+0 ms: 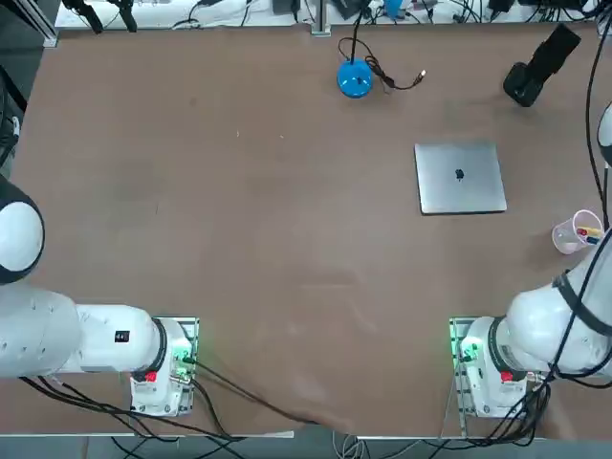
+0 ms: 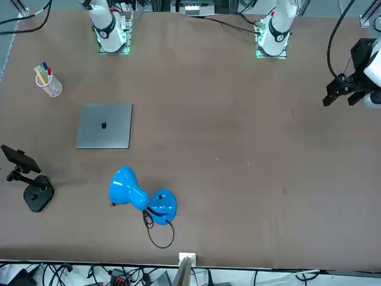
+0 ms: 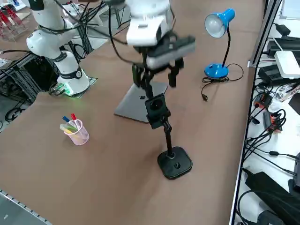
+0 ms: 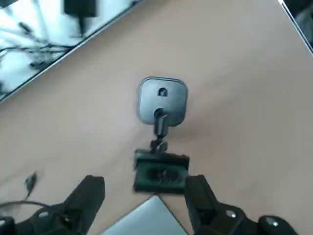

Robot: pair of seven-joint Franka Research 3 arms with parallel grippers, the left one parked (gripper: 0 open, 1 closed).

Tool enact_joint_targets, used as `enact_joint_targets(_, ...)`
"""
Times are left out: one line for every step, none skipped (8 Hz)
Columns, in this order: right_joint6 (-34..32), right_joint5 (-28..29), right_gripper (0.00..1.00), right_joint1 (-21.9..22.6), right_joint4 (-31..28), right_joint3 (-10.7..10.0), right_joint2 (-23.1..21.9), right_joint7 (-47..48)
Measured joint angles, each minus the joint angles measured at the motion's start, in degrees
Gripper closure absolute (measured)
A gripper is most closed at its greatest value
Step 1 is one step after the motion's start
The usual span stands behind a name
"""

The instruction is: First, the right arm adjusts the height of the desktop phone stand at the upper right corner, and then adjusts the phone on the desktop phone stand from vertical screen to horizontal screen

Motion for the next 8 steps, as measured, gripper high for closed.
enact_joint_targets(-1.39,0.00,0.00,1.47,0.03,0.14,-1.78,-3.08)
enact_joint_targets(-3.43,0.02,0.00,2.96,-0.01,0.20,-3.54,-6.68)
enact_joint_targets(-5.71,0.41,0.00,3.73,-0.53,0.27,-5.25,-11.29)
enact_joint_targets(-6.90,1.56,0.00,3.84,-2.30,0.39,-7.15,-16.07)
enact_joint_targets(-7.16,2.54,0.00,3.87,-5.29,0.69,-9.52,-19.46)
enact_joint_targets(-7.18,2.78,0.00,4.16,-8.46,1.27,-12.00,-20.78)
enact_joint_targets(-7.18,2.79,0.00,4.79,-11.40,1.66,-14.39,-21.17)
enact_joint_targets(-7.19,2.79,0.00,5.41,-14.26,1.85,-16.68,-21.42)
